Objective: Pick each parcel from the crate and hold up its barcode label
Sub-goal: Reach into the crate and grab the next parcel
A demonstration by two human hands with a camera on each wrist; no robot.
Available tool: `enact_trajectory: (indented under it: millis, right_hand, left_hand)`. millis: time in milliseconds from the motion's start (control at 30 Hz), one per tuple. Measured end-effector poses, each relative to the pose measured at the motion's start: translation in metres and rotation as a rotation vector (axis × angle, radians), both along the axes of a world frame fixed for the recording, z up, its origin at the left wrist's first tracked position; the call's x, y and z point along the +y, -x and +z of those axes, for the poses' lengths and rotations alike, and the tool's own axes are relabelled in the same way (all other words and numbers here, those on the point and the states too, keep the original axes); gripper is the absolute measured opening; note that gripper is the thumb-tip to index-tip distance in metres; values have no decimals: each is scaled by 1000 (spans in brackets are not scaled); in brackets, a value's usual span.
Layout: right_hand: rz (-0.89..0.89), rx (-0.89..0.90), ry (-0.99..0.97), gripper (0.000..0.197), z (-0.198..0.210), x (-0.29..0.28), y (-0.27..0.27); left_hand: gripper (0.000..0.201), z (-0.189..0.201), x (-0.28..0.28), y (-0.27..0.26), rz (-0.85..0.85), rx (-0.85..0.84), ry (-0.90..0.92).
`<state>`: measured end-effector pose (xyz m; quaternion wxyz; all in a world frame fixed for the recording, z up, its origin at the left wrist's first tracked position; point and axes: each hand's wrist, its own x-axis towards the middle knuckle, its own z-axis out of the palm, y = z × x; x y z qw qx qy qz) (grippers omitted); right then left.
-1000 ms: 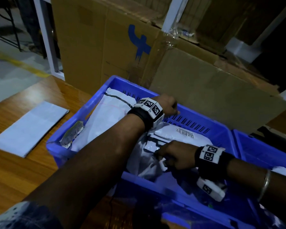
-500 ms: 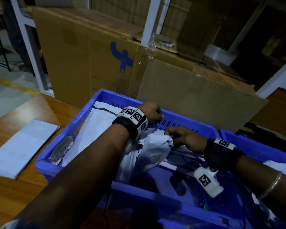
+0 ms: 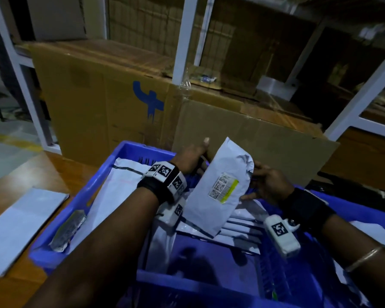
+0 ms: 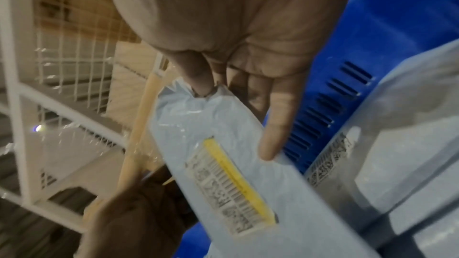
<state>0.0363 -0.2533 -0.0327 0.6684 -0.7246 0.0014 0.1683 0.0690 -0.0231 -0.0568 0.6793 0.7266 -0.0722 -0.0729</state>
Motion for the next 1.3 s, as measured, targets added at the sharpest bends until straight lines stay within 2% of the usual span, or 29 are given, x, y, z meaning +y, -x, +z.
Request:
enact_trajectory:
  millis: [133, 233, 300, 367, 433, 500, 600, 667, 833, 967, 1067, 1200, 1300]
  right_hand:
    - [-29, 29, 1, 24, -8, 3, 2]
    - [-44, 50, 27, 42, -10, 5, 0]
    - [-44, -8, 93, 43, -8, 7, -1]
    - [-39, -208, 211, 28, -8, 8, -3]
    - [10, -482, 429, 27, -10, 6, -7]
    - [45, -651, 544, 26, -14, 5, -9]
    - [-48, -706, 463, 10, -18, 5, -14]
    - [-86, -731, 413, 13, -19, 4, -16]
    - [-148, -773, 406, 15, -31, -1, -20]
    - [-169, -780, 422, 23, -37, -2, -19]
    - [-182, -785, 426, 21, -37, -3, -19]
    - [-178, -800, 434, 12, -35, -1, -17]
    - [-184, -841, 430, 12, -33, 3, -13]
  left_hand:
    - [57, -6, 1, -6, -71, -195, -168]
    - [46, -10, 2, -6, -64, -238, -165]
    - [36, -10, 2, -6, -32, -265, -144]
    - [35, -9, 2, -5, -15, -311, -164]
    - [36, -9, 2, -6, -10, -340, -198]
    - [43, -7, 2, -4, -4, -361, -218]
    - [60, -7, 1, -3, 8, -390, -237]
    - [61, -8, 1, -2, 33, -394, -259]
    - [31, -8, -2, -2, 82, -381, -285]
    - [26, -9, -4, 1, 86, -373, -291]
    - [11, -6, -6, 4, 33, -305, -197]
    - [23, -7, -7, 3, 31, -309, -141]
    - [31, -7, -7, 5, 45, -285, -115]
